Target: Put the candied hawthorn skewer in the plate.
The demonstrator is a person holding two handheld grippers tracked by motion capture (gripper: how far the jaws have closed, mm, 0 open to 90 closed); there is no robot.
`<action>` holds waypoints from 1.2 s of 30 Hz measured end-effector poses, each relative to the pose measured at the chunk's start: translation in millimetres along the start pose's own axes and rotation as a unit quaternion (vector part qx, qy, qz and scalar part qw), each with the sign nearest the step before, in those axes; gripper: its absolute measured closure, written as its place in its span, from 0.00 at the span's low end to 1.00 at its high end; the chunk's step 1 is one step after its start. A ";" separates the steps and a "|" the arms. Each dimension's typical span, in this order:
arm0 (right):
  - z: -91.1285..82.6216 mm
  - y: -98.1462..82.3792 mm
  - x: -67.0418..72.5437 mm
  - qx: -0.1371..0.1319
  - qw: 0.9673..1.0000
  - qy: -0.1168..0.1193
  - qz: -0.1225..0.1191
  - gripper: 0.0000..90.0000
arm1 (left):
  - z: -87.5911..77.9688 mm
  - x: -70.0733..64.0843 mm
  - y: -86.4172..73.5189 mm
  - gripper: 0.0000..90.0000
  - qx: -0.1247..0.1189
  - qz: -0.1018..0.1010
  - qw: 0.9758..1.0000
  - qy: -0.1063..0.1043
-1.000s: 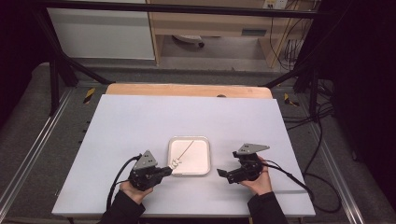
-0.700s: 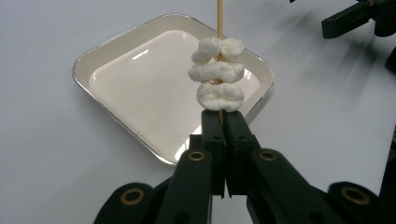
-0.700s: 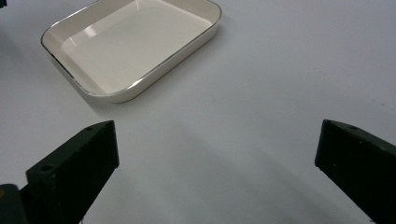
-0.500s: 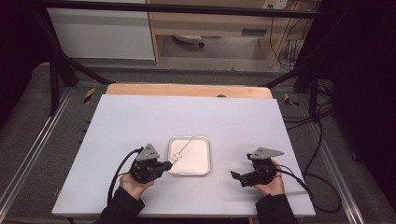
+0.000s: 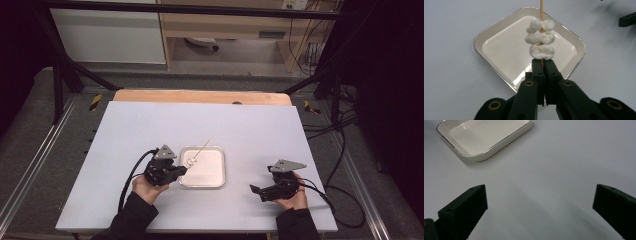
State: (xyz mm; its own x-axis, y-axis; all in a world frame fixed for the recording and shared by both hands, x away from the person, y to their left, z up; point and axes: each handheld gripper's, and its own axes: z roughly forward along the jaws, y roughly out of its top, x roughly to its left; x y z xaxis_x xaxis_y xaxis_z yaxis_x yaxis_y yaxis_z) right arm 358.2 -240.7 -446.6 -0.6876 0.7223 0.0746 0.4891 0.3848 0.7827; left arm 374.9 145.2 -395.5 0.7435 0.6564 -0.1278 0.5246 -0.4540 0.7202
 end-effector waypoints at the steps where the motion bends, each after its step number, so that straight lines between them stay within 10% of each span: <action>1: -0.7 -0.5 -0.6 -0.002 1.000 0.000 0.001 0.00 | 1.2 0.4 1.6 0.98 0.003 -0.001 1.000 0.003; 36: -0.3 -4.5 -2.1 0.001 1.000 0.004 0.007 0.00 | 56.2 -5.7 10.3 0.97 0.124 -0.024 0.991 0.040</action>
State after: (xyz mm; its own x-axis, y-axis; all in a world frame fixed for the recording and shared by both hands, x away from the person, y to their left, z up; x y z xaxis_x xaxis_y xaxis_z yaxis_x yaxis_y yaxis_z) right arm 357.2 -244.1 -450.1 -0.6849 0.7228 0.0918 0.5008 0.3754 0.7799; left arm 399.4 102.9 -425.7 0.6853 0.7220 -0.0952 0.6515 -0.5494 0.5232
